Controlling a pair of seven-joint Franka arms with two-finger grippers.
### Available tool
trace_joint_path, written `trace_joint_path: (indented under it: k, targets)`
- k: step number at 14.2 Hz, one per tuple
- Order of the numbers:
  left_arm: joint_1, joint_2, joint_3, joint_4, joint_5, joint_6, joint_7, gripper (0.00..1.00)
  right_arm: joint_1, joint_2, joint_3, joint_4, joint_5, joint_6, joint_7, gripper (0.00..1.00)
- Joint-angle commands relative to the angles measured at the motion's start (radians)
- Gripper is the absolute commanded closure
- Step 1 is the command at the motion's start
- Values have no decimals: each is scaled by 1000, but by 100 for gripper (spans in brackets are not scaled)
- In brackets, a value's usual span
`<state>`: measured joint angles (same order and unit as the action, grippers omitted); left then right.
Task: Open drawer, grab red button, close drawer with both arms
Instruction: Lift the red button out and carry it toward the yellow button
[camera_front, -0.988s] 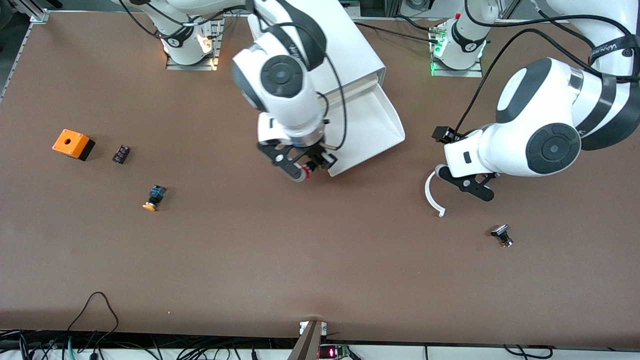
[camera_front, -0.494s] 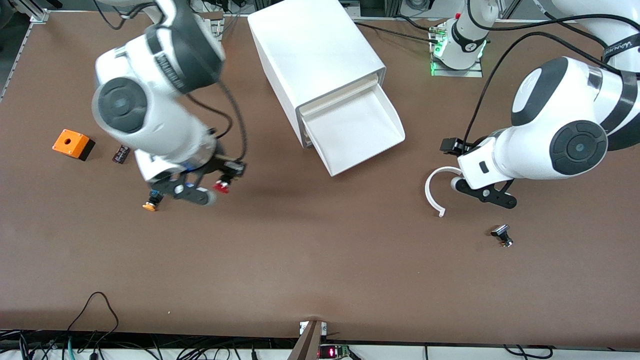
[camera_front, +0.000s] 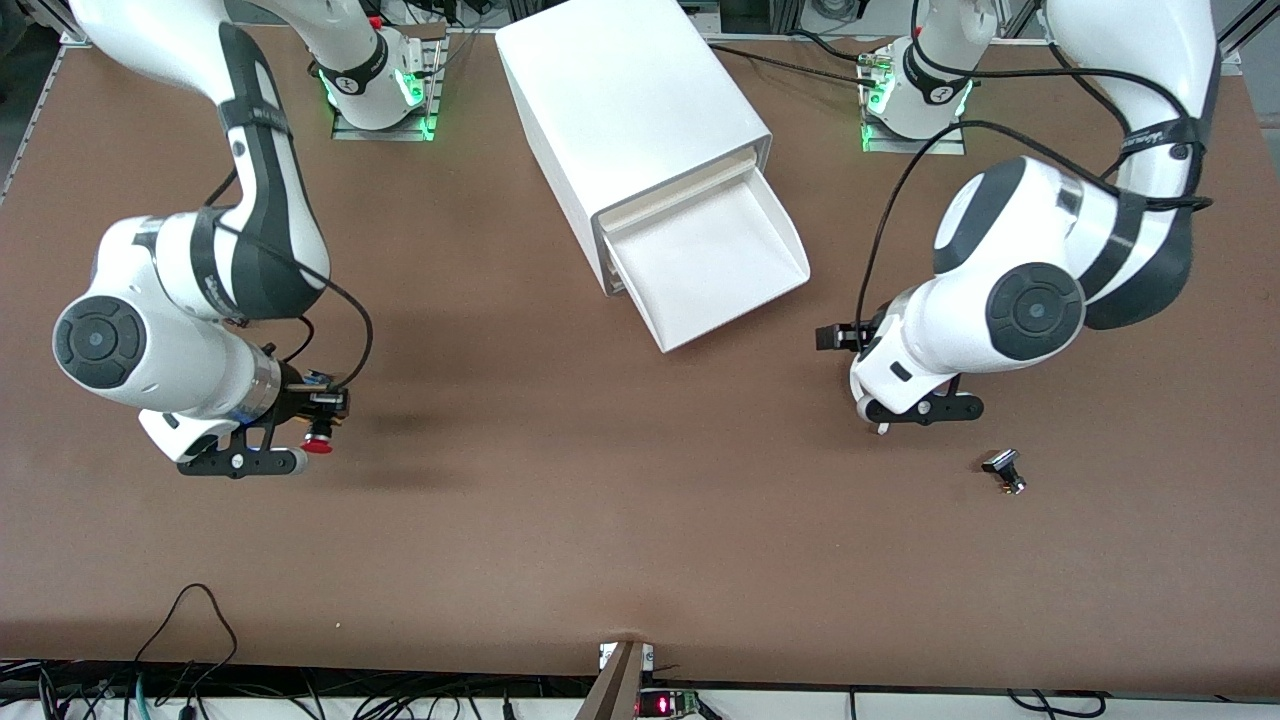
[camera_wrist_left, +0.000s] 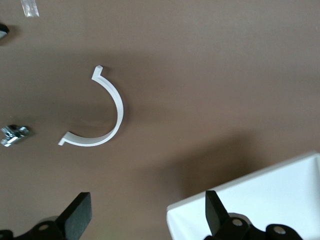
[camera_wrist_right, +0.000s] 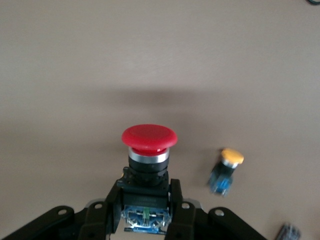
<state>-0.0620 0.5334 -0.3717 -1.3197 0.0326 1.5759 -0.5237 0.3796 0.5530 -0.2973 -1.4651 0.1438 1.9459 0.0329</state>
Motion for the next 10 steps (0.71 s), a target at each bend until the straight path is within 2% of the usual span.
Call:
trace_joint_path:
  k: [1, 4, 8, 9, 10]
  targets:
    - [-27, -16, 0, -79, 0, 77, -116, 0, -5, -67, 0, -263, 32, 225, -64, 100]
    - [-29, -18, 0, -145, 0, 154, -168, 0, -5, -64, 0, -403, 103, 345, -74, 100]
    - [-48, -38, 0, -277, 0, 310, -216, 0, -8, -19, 0, -440, 137, 386, -76, 98]
    - [-50, -47, 0, -311, 0, 352, -234, 0, -10, -9, 0, -439, 163, 387, -76, 82]
    - [-55, -52, -1, -340, 0, 383, -269, 0, -11, 4, 0, -439, 183, 389, -77, 73]
